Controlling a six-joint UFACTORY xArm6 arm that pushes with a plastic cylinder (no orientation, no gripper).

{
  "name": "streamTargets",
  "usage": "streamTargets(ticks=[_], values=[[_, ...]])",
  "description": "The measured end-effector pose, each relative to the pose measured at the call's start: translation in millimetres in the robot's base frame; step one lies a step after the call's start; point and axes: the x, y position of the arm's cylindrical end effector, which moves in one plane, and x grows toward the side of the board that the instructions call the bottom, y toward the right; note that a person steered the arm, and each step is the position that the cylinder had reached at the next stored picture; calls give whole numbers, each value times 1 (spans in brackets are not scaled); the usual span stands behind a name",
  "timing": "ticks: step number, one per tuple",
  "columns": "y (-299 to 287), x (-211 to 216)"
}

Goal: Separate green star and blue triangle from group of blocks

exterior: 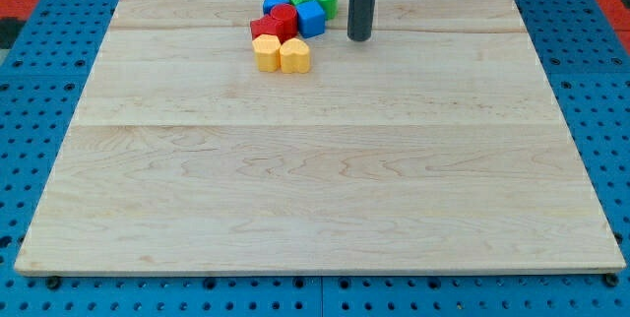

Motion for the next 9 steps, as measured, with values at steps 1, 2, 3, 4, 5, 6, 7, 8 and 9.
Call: streamTargets(ticks=[1, 2, 3, 4, 5, 6, 7, 8, 9], values=[[26, -46], [41, -80], [8, -82], [-45, -66], [-65, -61], [-75, -61], [-108, -55], [-154, -53], [-198, -53]])
